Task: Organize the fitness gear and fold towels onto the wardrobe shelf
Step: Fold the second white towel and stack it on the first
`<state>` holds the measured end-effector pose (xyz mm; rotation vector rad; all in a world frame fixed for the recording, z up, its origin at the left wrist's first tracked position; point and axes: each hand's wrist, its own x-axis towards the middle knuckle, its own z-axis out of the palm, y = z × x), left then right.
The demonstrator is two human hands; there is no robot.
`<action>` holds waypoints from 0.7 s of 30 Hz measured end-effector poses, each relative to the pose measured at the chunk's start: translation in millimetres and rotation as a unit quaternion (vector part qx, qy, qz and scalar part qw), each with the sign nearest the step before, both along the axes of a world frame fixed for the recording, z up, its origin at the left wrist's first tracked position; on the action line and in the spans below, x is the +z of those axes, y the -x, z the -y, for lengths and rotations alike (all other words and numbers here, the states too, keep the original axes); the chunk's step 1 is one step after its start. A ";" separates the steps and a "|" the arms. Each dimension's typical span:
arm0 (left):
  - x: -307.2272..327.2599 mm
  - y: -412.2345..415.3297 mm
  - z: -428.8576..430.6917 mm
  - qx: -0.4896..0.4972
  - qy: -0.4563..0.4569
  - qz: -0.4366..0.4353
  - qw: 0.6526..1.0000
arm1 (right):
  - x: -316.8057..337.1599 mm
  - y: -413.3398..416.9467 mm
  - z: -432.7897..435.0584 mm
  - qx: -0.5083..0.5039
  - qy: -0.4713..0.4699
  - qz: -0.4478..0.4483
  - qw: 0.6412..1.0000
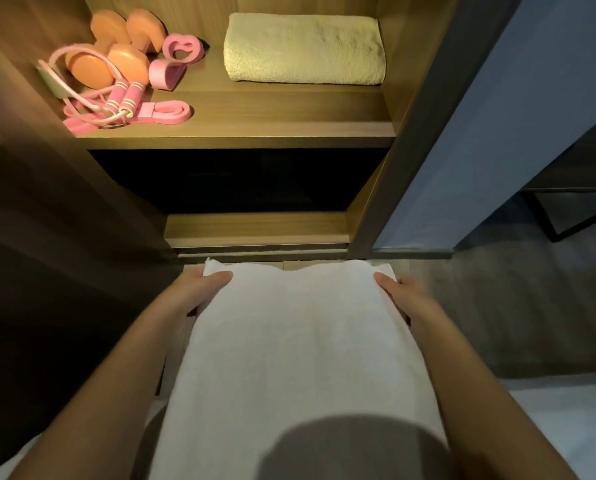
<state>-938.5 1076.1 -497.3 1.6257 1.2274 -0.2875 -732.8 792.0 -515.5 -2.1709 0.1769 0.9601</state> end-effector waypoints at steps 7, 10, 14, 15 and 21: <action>13.9 -8.4 -43.4 -0.207 0.123 0.009 0.971 | 5.1 -59.8 7.8 0.154 -0.085 -0.115 0.978; 9.4 -10.6 -47.9 -0.240 0.163 0.003 0.957 | -1.2 -67.9 11.6 0.209 -0.071 -0.166 0.961; 10.2 -3.8 -61.2 -0.251 0.129 0.045 0.958 | -4.0 -77.7 15.8 0.225 -0.116 -0.178 0.951; 10.3 -1.7 -62.3 -0.248 0.123 0.037 0.960 | -3.3 -78.5 15.6 0.234 -0.112 -0.165 0.952; 12.8 -19.6 -60.8 -0.308 0.047 -0.010 0.950 | 9.6 -85.6 -2.7 0.362 -0.034 -0.074 0.929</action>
